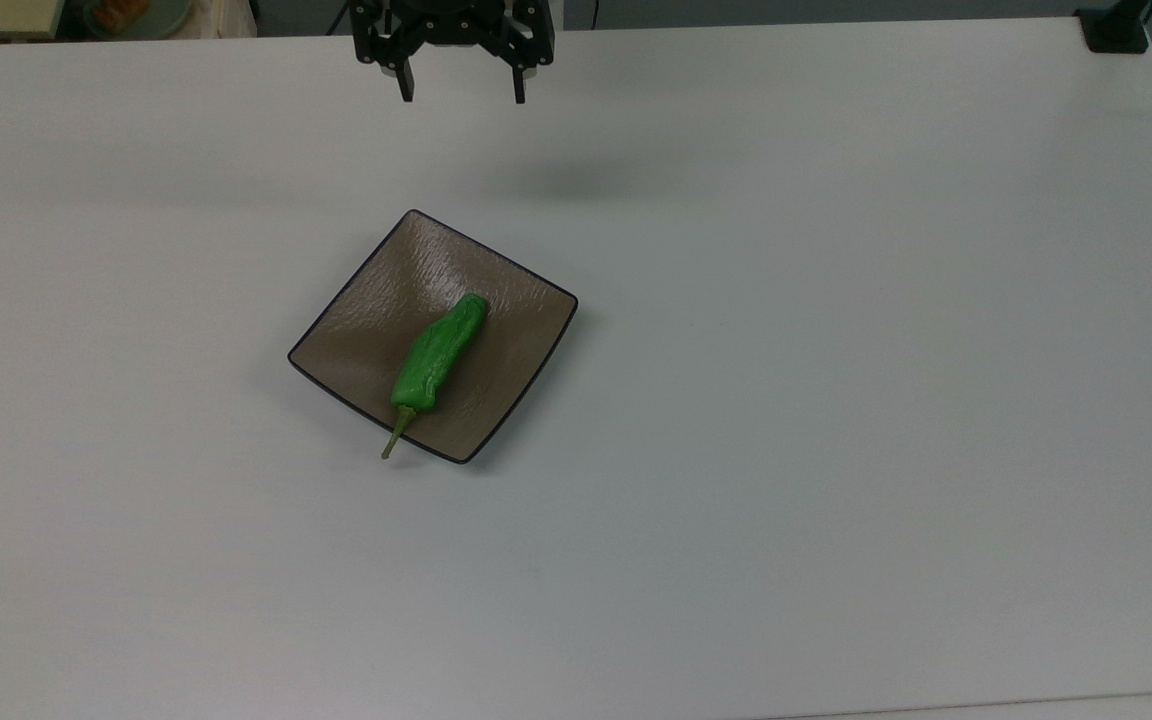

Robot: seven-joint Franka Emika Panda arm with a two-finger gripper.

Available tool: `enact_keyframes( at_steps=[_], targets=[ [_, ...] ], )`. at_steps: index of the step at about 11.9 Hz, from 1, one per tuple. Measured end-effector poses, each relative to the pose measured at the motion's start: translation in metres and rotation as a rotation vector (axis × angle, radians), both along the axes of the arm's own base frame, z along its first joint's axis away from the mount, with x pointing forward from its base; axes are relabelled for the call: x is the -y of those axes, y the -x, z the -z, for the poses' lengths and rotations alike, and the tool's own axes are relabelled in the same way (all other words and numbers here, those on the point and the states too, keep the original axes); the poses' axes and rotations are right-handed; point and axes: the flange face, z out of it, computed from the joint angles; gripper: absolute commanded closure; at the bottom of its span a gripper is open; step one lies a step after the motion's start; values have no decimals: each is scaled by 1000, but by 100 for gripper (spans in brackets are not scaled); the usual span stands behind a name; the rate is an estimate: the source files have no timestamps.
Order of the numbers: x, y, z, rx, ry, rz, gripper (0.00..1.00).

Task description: Chili peppers are placed on a ceramic plate

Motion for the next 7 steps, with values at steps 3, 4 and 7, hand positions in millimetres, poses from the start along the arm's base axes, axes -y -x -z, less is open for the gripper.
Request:
enact_keyframes(
  at_steps=[3,4,7],
  targets=[
    [-4,-4,16,-23,48,-25,0],
    [-5,-5,22,-31,54,-29,0],
    [-4,-5,24,-35,54,-27,0]
  ],
)
